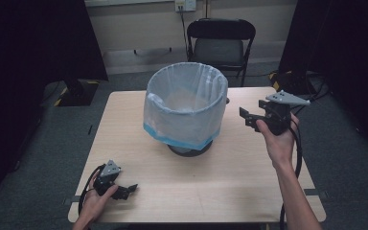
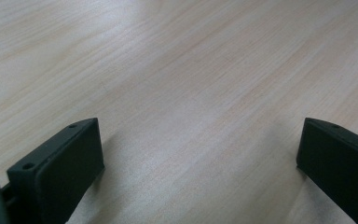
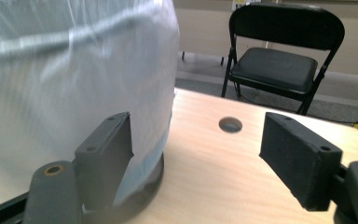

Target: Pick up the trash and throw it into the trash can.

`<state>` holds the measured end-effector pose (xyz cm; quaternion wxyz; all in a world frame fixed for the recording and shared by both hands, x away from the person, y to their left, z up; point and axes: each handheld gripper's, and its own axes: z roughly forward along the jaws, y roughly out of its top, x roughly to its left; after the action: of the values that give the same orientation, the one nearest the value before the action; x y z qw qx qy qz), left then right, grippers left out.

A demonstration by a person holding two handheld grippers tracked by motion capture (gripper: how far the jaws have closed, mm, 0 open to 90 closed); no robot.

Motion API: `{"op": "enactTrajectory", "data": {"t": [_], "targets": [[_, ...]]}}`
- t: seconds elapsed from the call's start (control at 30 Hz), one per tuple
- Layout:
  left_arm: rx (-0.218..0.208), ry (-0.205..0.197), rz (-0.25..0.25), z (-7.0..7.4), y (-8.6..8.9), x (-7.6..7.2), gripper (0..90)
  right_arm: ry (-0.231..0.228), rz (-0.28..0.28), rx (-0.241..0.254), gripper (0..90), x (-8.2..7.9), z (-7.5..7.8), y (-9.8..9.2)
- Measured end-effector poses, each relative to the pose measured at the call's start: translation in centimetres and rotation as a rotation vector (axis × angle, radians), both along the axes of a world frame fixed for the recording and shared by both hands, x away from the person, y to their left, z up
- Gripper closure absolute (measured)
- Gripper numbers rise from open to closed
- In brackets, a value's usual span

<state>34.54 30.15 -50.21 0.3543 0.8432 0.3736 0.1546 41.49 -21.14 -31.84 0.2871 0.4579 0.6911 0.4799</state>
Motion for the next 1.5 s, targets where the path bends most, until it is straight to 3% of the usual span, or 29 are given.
{"op": "enactTrajectory", "data": {"t": [0.67, 0.7, 0.83, 0.87, 0.97, 1.0, 1.17, 1.37, 1.5], "targets": [[0.008, -0.001, -0.003, 0.0, 0.0, 0.0, 0.0, 0.133, 0.017, -0.001, 16.8, -3.2, -7.9, -1.2], [0.001, 0.0, 0.001, 0.0, 0.0, 0.0, 0.0, 0.152, 0.02, -0.012, 15.1, -3.5, -9.0, -1.4], [0.009, -0.001, -0.004, 0.0, 0.0, 0.0, 0.0, 0.18, 0.019, -0.025, 14.9, -3.8, -10.2, -1.6], [0.009, -0.001, -0.003, 0.0, 0.0, 0.0, 0.0, 0.198, 0.017, -0.045, 14.8, -4.1, -11.3, -1.7], [0.009, -0.001, -0.003, 0.0, 0.0, 0.0, 0.0, 0.213, 0.017, -0.057, 14.9, -4.2, -12.3, -1.8], [0.009, -0.001, -0.003, 0.0, 0.0, 0.0, 0.0, 0.241, 0.016, -0.06, 14.9, -4.2, -13.6, -2.1], [0.008, -0.001, -0.003, 0.0, 0.0, 0.0, 0.0, 0.291, -0.002, -0.078, 14.9, -4.5, -15.9, -2.3], [0.008, -0.001, -0.003, 0.0, 0.0, 0.0, 0.0, 0.328, -0.021, -0.1, 15.6, -4.5, -17.3, -2.6], [0.009, -0.001, -0.004, 0.0, 0.0, 0.0, 0.0, 0.327, -0.036, -0.155, 14.7, -4.5, -17.9, -2.3]]}}
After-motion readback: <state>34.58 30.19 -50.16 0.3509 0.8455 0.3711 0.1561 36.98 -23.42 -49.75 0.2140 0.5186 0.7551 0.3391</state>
